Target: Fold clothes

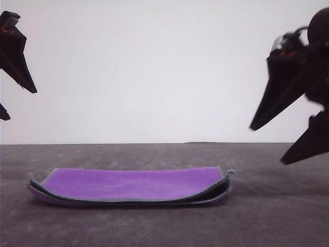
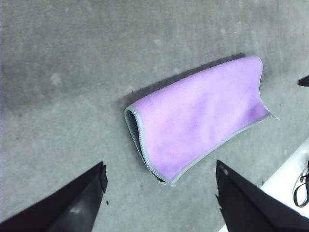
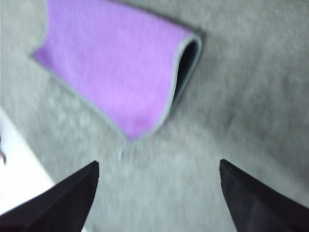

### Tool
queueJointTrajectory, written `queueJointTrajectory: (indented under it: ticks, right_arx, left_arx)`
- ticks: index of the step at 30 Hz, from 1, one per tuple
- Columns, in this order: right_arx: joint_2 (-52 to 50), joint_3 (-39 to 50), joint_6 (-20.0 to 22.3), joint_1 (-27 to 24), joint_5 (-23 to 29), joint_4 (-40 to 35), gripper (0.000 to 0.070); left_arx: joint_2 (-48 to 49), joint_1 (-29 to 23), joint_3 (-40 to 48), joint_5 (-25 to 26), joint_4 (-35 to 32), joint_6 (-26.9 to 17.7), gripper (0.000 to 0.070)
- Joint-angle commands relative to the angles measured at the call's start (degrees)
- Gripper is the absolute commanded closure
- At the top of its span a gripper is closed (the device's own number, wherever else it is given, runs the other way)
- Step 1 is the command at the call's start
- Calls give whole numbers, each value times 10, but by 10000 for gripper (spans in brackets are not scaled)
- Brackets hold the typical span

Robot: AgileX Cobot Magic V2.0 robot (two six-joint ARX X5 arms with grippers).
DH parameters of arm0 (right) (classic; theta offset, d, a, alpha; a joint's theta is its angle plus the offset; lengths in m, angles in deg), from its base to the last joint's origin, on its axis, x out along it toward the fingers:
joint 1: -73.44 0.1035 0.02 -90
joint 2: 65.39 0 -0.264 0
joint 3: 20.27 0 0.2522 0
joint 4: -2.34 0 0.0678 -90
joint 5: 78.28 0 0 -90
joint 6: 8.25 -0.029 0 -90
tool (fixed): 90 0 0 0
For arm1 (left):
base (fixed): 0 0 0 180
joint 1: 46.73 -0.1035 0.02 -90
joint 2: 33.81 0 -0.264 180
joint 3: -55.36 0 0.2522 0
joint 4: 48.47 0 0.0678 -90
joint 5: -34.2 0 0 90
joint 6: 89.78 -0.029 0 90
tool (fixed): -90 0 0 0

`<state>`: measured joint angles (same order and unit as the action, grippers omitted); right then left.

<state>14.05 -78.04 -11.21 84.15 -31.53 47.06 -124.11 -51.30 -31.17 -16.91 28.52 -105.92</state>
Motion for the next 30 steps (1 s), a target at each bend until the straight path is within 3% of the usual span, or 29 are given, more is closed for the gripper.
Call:
queueJointTrajectory:
  ticks: [1,16,26,28,30]
  right_arx:
    - [16,6,-80,10,-5,-61,201]
    - [115,9,-174,77,-5,-194,202]
    - [165,8,-206,111,-15,-233,202]
    - [170,8,-211,117,-22,-244,225]
    - [172,8,-219,122,-21,-253,319]
  left_arx:
    - [-7,-1,-9,1,-3,4,263]
    - [-7,-1,-9,1,-13,9,263]
    - [-7,0,-9,1,-13,13,263]
    - [-7,0,-9,1,-14,13,263]
    - [-7,0,-9,1,-14,14,263]
